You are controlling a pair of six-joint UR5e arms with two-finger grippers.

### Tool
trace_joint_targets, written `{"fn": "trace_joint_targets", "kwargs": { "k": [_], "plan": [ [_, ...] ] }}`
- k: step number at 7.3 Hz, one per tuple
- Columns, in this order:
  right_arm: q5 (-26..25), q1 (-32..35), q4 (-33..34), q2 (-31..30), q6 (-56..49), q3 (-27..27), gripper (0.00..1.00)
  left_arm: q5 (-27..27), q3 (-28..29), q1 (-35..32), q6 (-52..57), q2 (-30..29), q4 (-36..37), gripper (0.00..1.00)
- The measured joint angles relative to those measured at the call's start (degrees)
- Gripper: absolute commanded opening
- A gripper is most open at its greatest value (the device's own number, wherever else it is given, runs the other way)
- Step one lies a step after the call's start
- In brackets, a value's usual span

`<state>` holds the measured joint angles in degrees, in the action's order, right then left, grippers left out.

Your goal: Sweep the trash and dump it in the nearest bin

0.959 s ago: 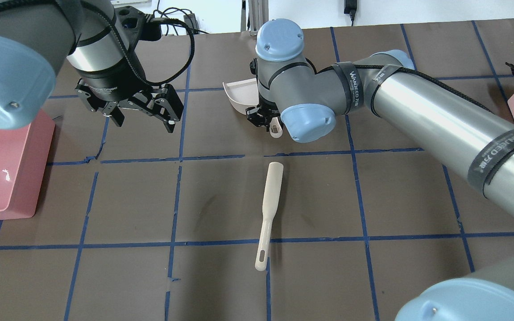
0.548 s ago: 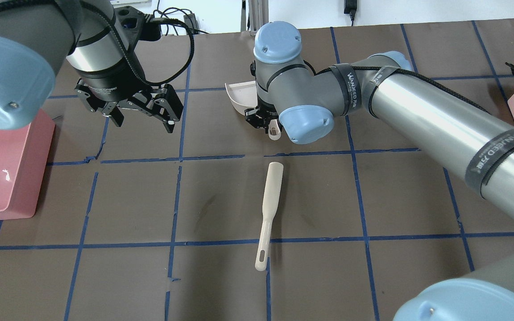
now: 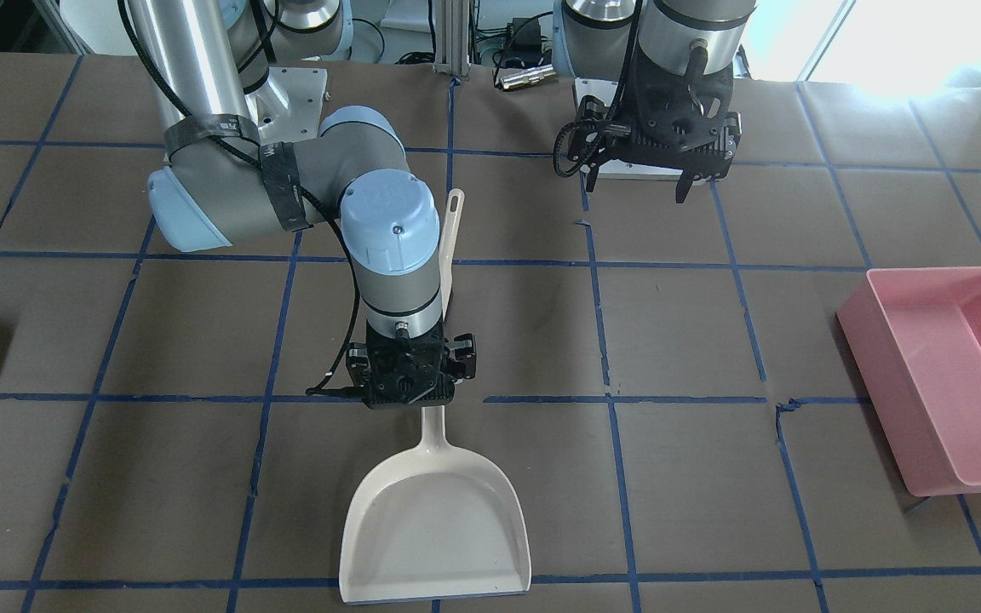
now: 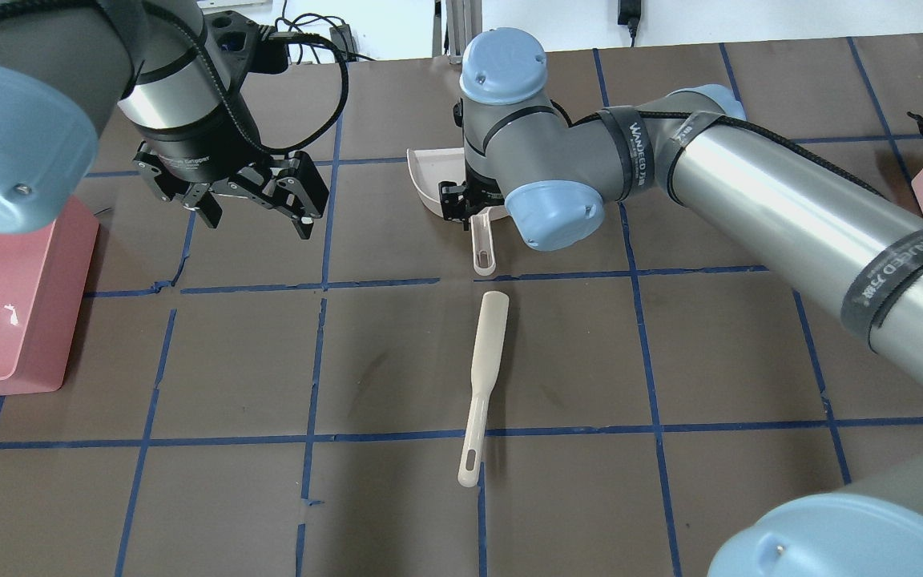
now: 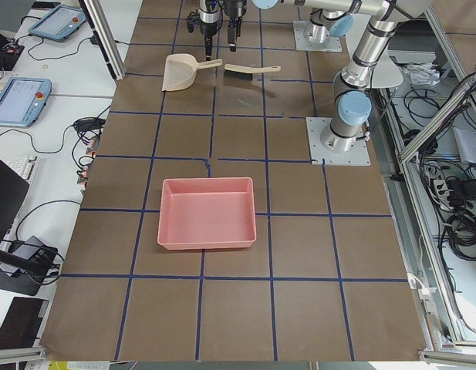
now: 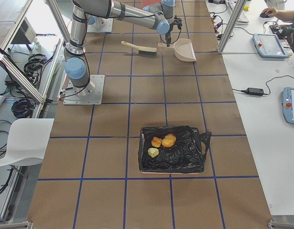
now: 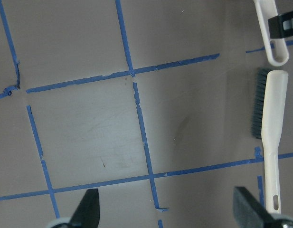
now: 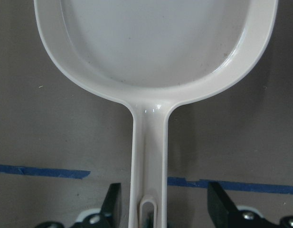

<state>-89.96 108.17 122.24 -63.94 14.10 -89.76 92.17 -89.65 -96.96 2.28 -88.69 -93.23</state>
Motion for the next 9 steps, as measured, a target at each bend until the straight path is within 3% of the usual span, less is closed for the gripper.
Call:
{"fn": "trace_joint_targets", "kwargs": {
  "k": [4,9],
  "plan": [
    [-0.2,-8.8,-10.5,-3.9,-9.9,3.8,1.0,-0.1,0.0,-0.1,0.0,0.0,0.0,1.0],
    [-0.4,-14.8,-35.1,-19.8,-14.9,7.8,1.0,-0.1,0.0,0.0,0.0,0.0,0.0,1.0]
  ]
}}
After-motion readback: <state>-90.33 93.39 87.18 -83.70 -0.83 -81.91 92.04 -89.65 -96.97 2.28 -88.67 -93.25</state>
